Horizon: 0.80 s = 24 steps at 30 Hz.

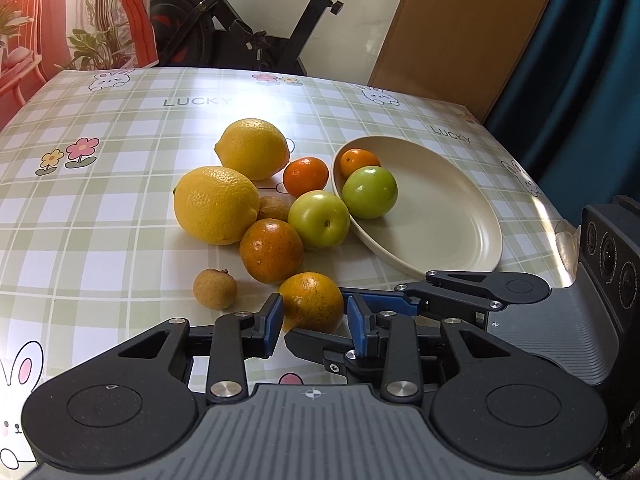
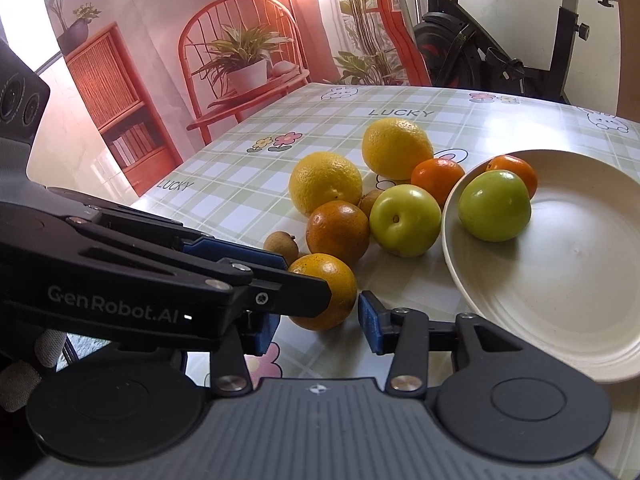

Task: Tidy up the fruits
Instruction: 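Lift the orange with the left tool and carry it toward the plate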

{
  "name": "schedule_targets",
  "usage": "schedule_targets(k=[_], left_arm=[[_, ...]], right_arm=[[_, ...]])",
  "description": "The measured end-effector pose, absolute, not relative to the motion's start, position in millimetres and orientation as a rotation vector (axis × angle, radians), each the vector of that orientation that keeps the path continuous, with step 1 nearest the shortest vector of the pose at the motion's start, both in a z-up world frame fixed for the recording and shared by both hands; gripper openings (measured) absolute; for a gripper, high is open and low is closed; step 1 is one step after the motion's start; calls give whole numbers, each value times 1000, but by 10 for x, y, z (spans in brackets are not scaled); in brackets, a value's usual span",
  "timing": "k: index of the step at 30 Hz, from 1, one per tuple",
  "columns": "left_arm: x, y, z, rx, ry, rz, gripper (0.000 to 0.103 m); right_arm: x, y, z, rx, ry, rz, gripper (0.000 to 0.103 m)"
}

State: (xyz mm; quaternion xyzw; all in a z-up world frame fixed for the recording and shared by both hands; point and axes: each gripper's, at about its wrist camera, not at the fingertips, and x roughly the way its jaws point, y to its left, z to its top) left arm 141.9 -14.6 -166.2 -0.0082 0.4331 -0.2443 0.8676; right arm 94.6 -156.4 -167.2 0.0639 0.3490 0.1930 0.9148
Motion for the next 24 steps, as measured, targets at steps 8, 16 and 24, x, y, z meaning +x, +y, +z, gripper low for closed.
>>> schedule_targets(k=[8, 16, 24], left_arm=[[1479, -164, -1707, -17, 902, -506, 40], [1455, -218, -1704, 18, 889, -516, 39], [1394, -298, -1524, 43, 809, -538, 39]], right_arm=[[968, -1575, -1707, 140, 708, 396, 45], [975, -1539, -1722, 105, 694, 385, 46], [911, -1577, -1633, 82, 645, 366, 45]])
